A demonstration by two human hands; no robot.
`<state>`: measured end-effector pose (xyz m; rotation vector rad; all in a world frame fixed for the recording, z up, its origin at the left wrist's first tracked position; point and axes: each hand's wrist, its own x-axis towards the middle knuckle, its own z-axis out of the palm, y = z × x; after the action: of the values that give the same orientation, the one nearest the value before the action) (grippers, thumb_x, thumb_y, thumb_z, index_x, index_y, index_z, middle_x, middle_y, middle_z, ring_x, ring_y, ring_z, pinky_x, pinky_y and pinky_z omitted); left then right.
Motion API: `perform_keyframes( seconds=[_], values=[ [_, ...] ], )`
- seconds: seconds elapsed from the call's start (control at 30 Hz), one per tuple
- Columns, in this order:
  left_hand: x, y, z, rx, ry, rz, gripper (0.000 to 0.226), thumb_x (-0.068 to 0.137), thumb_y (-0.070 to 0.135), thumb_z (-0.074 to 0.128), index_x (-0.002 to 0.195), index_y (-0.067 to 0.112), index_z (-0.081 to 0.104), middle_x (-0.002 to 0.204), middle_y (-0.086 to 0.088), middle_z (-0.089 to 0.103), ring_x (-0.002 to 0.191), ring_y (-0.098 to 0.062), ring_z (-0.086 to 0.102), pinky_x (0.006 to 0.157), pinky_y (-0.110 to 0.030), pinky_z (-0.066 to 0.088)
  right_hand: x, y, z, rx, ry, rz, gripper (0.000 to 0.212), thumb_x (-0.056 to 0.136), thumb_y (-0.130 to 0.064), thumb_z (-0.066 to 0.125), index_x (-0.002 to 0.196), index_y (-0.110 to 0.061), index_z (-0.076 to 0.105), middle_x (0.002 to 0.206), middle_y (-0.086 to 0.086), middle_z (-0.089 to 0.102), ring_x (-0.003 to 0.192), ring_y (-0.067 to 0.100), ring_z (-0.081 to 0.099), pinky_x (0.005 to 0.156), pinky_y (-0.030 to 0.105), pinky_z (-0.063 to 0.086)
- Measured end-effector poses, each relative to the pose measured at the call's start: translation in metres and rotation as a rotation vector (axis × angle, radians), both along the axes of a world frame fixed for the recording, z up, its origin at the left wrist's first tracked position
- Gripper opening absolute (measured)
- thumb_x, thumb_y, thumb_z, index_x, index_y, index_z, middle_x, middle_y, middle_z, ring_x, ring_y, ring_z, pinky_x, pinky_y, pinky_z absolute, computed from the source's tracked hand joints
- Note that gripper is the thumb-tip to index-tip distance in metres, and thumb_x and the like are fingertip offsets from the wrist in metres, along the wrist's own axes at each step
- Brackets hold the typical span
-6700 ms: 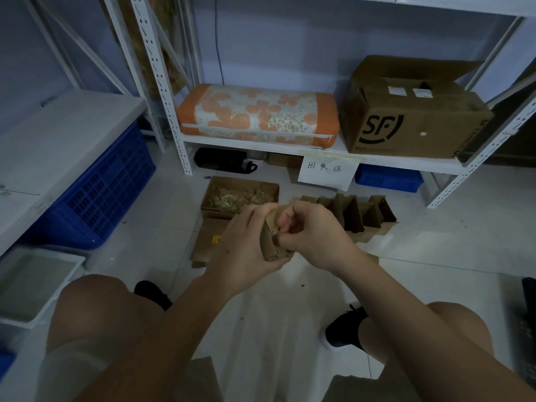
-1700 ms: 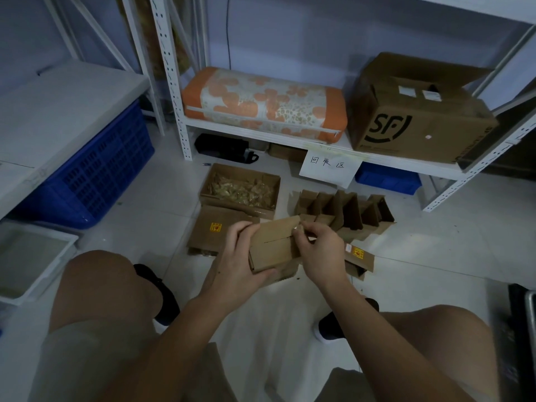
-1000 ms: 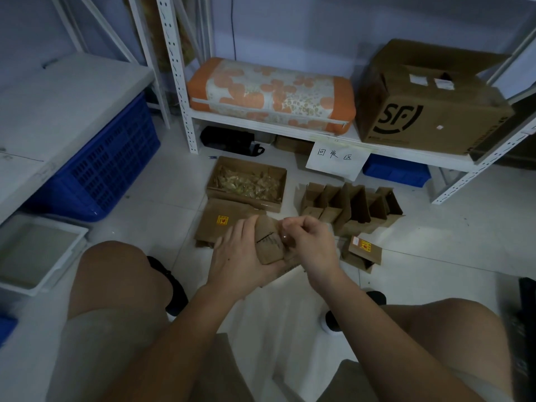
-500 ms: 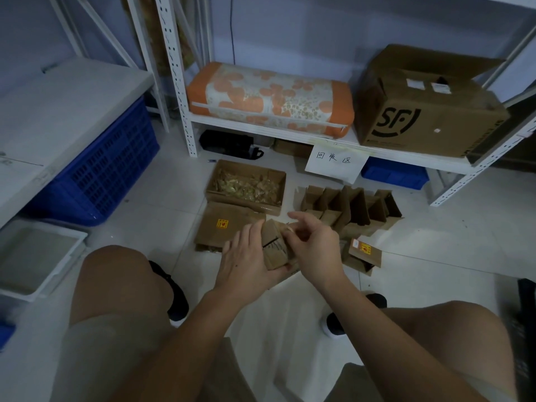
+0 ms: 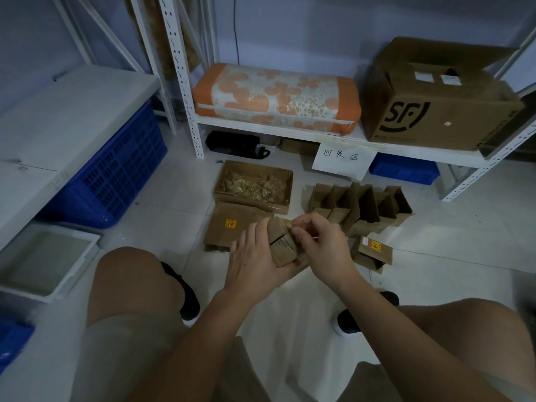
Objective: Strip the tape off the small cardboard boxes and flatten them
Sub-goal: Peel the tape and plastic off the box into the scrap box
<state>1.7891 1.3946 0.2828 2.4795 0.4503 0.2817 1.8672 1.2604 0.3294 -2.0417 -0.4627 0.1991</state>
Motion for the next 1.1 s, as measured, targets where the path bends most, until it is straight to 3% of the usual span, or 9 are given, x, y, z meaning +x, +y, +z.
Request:
perform_keyframes(
  seconds=[0.13,0.27,0.37,0.63,0.73,0.87,1.1],
  values=[
    [0.000,0.000,-0.002,0.025,-0.024,0.013,0.112,0.068,0.086,0.062,0.154,0.022,0.030,0.141,0.005,0.046,0.132,-0.018,0.044,0.107,-0.041,0.038,0.001,0.001,-0.003,0.134,0.250,-0.085,0.021,0.090,-0.016,0.076,0.111,-0.016,0.074,0.097,-0.002,0.076,0.094,0.010,0.071,0.090,0.037,0.059],
    [0.000,0.001,-0.005,0.053,0.005,-0.023,0.113,0.067,0.090,0.050,0.154,0.023,0.027,0.141,0.006,0.045,0.131,-0.016,0.043,0.107,-0.040,0.037,0.002,0.000,-0.006,0.178,0.451,-0.084,0.013,0.090,-0.013,0.075,0.101,-0.016,0.080,0.097,-0.001,0.078,0.096,0.016,0.073,0.092,0.042,0.060],
    [0.000,0.001,-0.004,0.043,0.011,-0.044,0.113,0.066,0.089,0.047,0.155,0.023,0.026,0.143,0.006,0.043,0.133,-0.016,0.042,0.109,-0.039,0.034,0.003,0.000,-0.005,0.195,0.488,-0.132,0.006,0.088,-0.011,0.076,0.094,-0.012,0.077,0.093,0.003,0.078,0.092,0.021,0.073,0.087,0.044,0.061],
    [0.000,0.004,-0.005,-0.017,-0.024,-0.070,0.111,0.068,0.072,0.072,0.156,0.025,0.025,0.144,0.007,0.041,0.135,-0.014,0.038,0.111,-0.035,0.029,0.002,-0.004,-0.007,0.294,0.536,-0.233,0.011,0.091,-0.011,0.074,0.088,-0.010,0.063,0.092,0.009,0.070,0.093,0.028,0.068,0.082,0.038,0.058],
    [0.000,0.003,-0.004,-0.035,-0.021,-0.084,0.111,0.067,0.072,0.072,0.156,0.026,0.025,0.145,0.007,0.040,0.135,-0.013,0.036,0.111,-0.035,0.028,0.000,-0.008,-0.005,0.313,0.519,-0.270,0.011,0.093,-0.010,0.071,0.091,-0.012,0.061,0.092,0.007,0.066,0.089,0.023,0.063,0.078,0.035,0.055],
    [0.003,0.001,-0.005,-0.045,-0.027,-0.085,0.111,0.068,0.070,0.075,0.156,0.026,0.025,0.144,0.008,0.040,0.135,-0.013,0.037,0.112,-0.035,0.028,-0.001,-0.010,-0.005,0.237,0.397,-0.301,0.011,0.093,-0.013,0.071,0.095,-0.010,0.061,0.100,0.011,0.068,0.096,0.028,0.065,0.086,0.045,0.056],
    [0.004,-0.004,-0.008,-0.022,-0.032,-0.110,0.110,0.069,0.068,0.078,0.156,0.026,0.025,0.143,0.009,0.040,0.134,-0.011,0.037,0.113,-0.035,0.028,-0.002,-0.019,-0.007,-0.039,0.061,-0.171,0.010,0.095,-0.015,0.068,0.093,-0.024,0.063,0.087,-0.009,0.066,0.084,0.007,0.064,0.078,0.035,0.058]
  ],
)
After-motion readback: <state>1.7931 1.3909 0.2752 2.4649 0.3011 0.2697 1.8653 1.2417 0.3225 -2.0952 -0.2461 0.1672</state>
